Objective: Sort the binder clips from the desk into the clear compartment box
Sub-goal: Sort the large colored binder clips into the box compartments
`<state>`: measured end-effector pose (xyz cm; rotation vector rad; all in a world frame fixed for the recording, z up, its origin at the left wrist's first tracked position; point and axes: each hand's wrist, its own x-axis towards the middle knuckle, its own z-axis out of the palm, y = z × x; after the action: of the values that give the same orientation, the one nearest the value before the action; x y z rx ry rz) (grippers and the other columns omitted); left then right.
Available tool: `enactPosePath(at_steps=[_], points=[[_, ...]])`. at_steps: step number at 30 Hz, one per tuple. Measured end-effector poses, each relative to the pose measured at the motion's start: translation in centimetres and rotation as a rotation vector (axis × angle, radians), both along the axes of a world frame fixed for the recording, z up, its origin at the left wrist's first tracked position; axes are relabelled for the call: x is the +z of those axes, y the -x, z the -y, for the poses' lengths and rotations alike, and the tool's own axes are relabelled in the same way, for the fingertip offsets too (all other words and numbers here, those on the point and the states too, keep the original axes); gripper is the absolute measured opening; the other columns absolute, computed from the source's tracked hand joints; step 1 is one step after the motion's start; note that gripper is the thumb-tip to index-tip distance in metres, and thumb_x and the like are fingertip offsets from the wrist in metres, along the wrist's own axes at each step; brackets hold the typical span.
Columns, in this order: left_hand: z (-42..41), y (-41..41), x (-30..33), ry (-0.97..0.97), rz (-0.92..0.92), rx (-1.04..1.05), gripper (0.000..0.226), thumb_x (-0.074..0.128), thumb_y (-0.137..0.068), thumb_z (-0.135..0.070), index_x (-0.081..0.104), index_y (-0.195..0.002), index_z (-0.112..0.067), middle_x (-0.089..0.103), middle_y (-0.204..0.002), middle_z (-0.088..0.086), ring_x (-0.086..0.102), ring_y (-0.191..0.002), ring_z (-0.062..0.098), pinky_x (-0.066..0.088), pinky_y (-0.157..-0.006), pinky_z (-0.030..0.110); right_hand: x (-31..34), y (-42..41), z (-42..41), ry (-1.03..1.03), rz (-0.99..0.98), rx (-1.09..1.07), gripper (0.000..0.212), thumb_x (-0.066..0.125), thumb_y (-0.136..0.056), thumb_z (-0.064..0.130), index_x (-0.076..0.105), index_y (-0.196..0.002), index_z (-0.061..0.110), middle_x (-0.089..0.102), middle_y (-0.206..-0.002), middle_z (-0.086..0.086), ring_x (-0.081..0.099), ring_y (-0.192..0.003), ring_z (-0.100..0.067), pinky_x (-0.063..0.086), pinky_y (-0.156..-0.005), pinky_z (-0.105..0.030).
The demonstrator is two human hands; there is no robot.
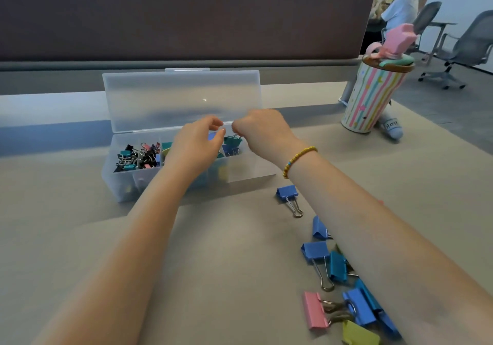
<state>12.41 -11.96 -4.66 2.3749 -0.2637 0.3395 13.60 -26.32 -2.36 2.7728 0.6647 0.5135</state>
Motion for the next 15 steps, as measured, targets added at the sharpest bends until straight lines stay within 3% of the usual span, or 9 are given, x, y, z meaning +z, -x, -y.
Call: enactPosePath(at_steps=[3,6,10,13,15], points=[[0.4,0.3,-0.3,-0.081,0.083,-0.012,0.028,0.044,-0.096,-0.023,0.059,-0.118,-0.013,0.063,-0.117,0.005,0.054,-0.11,0.023,0.043,-0.095,0.043,0.4,0.1,-0.1,-0.076,-0.216,-0.003,0.029,0.046,-0.095,0.011,0.064,-0.116,0.021,0.064,-0.111,-0.004,0.059,-0.1,-0.026,0.044,-0.077,-0.03],[1.0,0.7,-0.5,-0.087,0.2,0.011,0.026,0.045,-0.095,-0.016,0.061,-0.115,-0.01,0.063,-0.115,0.008,0.05,-0.111,0.027,0.041,-0.095,0.039,0.7,1.6,1.8,-0.433,-0.445,-0.007,0.03,0.044,-0.099,0.018,0.061,-0.123,0.018,0.063,-0.12,0.001,0.056,-0.109,-0.016,0.038,-0.085,-0.021],[3.1,2.6,0.2,-0.107,0.391,-0.048,0.023,0.045,-0.094,-0.01,0.062,-0.11,-0.007,0.063,-0.105,0.01,0.051,-0.1,0.027,0.041,-0.083,0.032,0.0,4.4,7.0,-0.816,-0.239,-0.055,0.029,0.044,-0.098,0.013,0.064,-0.119,0.014,0.069,-0.107,0.006,0.058,-0.107,-0.011,0.039,-0.087,-0.018],[5.8,4.4,0.1,-0.216,0.146,-0.154,0.021,0.044,-0.096,-0.025,0.06,-0.103,-0.013,0.062,-0.094,0.002,0.056,-0.088,0.023,0.047,-0.077,0.031,-1.0,6.7,10.0,-0.804,-0.261,-0.193,0.026,0.046,-0.095,0.006,0.068,-0.106,0.012,0.063,-0.092,0.003,0.056,-0.096,-0.014,0.04,-0.081,-0.02],[7.7,5.6,-0.6,-0.48,-0.088,-0.171,0.039,0.041,-0.095,-0.046,0.056,-0.081,-0.012,0.058,-0.08,0.002,0.055,-0.081,0.023,0.047,-0.073,0.031,-1.3,8.1,11.0,-0.639,-0.385,-0.319,0.019,0.052,-0.093,0.013,0.067,-0.104,0.012,0.054,-0.089,0.002,0.05,-0.096,-0.016,0.035,-0.076,-0.02]])
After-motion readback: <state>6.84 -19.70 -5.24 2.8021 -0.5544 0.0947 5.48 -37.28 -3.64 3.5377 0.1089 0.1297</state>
